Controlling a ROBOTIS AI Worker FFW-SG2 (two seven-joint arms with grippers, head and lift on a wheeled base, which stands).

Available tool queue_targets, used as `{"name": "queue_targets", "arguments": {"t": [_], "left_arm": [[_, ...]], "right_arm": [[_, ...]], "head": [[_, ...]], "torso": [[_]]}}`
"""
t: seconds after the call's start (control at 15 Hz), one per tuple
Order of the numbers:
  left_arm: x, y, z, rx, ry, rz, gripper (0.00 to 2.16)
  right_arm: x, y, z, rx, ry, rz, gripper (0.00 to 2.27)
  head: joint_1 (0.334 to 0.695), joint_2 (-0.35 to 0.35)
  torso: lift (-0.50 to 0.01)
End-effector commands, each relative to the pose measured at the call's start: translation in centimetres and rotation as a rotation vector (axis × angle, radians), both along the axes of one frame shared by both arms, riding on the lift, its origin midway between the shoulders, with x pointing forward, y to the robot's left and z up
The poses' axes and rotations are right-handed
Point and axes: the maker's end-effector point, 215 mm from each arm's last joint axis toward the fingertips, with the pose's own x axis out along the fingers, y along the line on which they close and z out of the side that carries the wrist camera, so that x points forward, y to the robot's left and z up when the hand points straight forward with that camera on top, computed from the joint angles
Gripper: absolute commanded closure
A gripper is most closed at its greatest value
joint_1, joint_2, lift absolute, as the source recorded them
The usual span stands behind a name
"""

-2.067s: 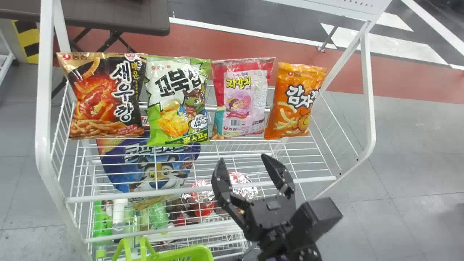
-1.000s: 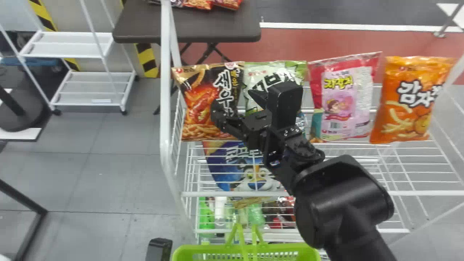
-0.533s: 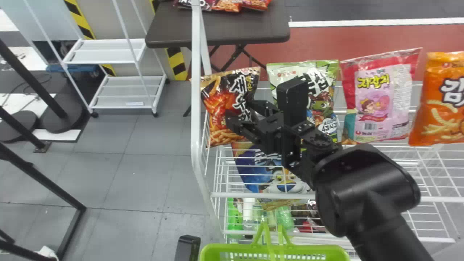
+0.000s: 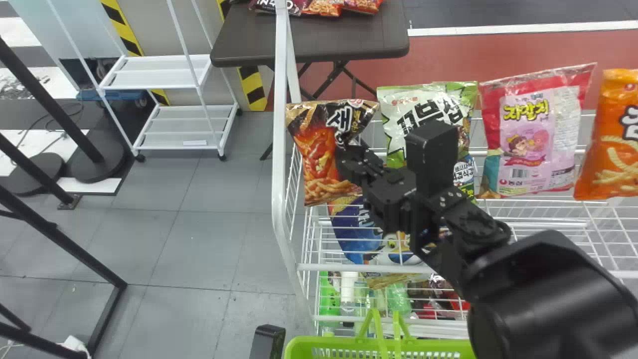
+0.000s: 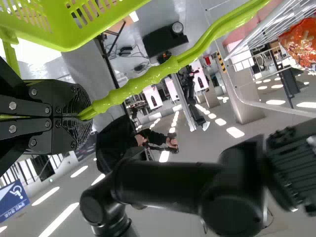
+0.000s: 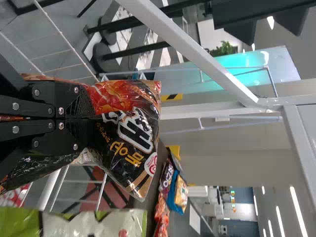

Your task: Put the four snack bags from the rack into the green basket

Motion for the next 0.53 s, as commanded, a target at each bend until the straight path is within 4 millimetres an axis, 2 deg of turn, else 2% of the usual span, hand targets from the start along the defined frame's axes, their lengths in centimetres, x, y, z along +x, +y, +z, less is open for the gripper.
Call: {"name": "queue_targets", "arguments": {"t": [0.0,0.13,0.27,0.4,0.47], "left_arm": [[-0.1,0.1,0.3,-0.008,-0.005,-0.001,2.13],[0.0,0.1,0.3,-0.011,-0.012,0.003,2.13],[0.2,0.2,0.3,-0.008,-0.016,0.009,2.13],[0.4,0.1,0.4,-0.011,-0.018,0.016,2.13],[0.2,0.2,0.3,-0.012,-0.012,0.018,2.13]], "right_arm": [[-2.9,-3.5,0.8,-0.021,0.010,-0.042,2.12],[-5.1,-7.1,0.8,-0.025,0.059,-0.080,2.12],[-7.7,-10.7,-0.2,-0.046,0.153,-0.113,2.12],[-12.2,-14.2,-2.3,-0.117,0.307,-0.130,2.12],[-14.3,-15.7,-3.3,-0.145,0.383,-0.139,2.12]], "head": [[0.695,0.092],[0.695,0.023],[0.695,-0.038],[0.695,-0.107],[0.695,-0.176]], "torso": [[-0.006],[-0.006],[-0.006],[-0.006],[-0.006]]}}
